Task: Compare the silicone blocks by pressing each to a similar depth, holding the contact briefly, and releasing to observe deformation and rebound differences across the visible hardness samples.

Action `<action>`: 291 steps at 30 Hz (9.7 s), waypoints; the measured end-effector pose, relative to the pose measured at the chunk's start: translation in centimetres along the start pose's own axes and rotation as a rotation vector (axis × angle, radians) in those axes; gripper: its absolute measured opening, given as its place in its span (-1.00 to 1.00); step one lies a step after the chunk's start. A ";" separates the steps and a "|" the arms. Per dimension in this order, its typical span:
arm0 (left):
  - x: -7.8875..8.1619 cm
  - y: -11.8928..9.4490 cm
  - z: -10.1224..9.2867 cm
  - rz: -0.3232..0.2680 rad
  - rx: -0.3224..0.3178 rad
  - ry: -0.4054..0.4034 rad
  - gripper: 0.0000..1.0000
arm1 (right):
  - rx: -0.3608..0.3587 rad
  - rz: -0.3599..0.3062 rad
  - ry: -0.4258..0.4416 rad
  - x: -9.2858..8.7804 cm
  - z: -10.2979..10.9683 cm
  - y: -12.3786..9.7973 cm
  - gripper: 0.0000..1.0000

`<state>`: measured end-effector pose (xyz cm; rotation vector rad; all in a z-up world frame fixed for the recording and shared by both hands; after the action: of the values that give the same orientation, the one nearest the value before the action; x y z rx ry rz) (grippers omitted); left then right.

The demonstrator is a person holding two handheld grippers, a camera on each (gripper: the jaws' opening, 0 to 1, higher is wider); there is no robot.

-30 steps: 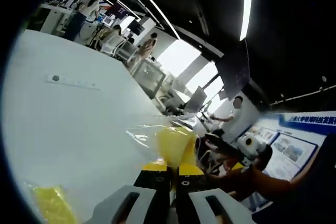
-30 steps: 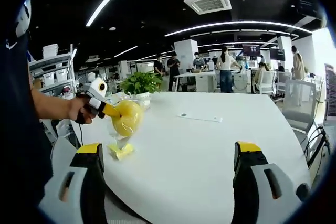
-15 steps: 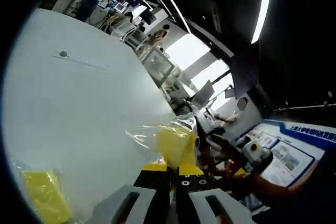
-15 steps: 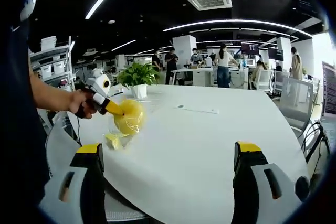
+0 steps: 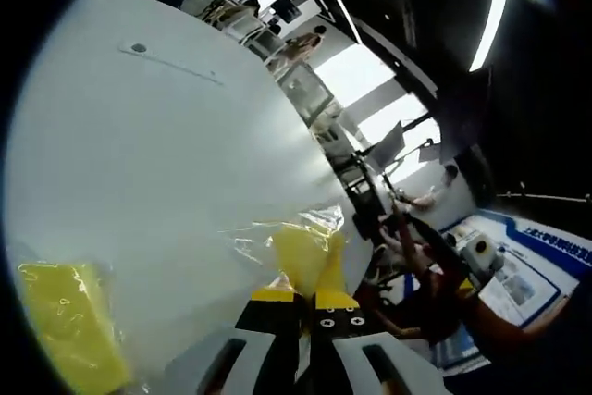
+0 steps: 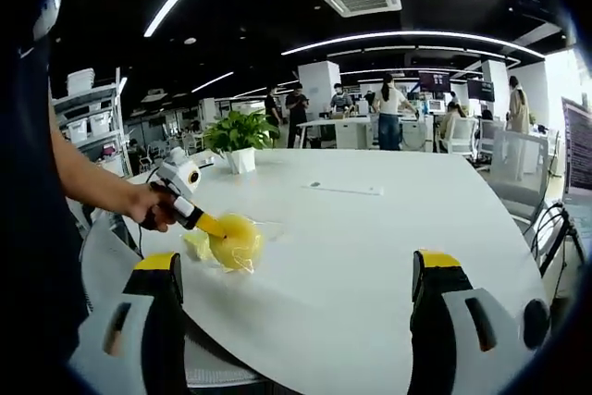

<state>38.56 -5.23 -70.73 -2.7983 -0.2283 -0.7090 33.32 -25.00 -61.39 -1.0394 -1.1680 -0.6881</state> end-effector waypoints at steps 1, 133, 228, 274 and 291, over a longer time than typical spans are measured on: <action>-0.4 0.1 0.4 0.006 0.006 -0.010 -1.00 | 0.000 0.004 -0.002 -0.2 0.0 0.0 0.93; 1.1 -30.4 3.9 -0.271 0.555 0.740 1.00 | -0.044 0.094 -0.021 -6.5 -0.2 3.5 0.93; 0.8 -32.5 1.9 -0.322 0.554 0.741 1.00 | -0.040 0.050 -0.059 -6.8 3.6 2.5 0.93; -0.5 -31.6 1.2 -0.393 0.555 0.704 1.00 | -0.068 0.037 -0.054 -6.5 2.7 3.0 0.93; 0.0 -31.3 1.3 -0.372 0.560 0.714 1.00 | -0.059 0.032 -0.052 -6.3 2.8 3.6 0.93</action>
<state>32.60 25.15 -65.70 -1.8551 -0.6836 -1.4095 33.57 -21.52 -68.35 -1.1290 -1.1793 -0.6774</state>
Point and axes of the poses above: the point that each gripper's makers call its tool centre point, and the gripper's own axes: y roughly forward along the fingers, z roughly to its left, x roughly out of its top, the point moved 1 cm from there along -y, roughly backward along the fingers, and after that the axes turned 14 degrees about -x, right-handed, at the moved point
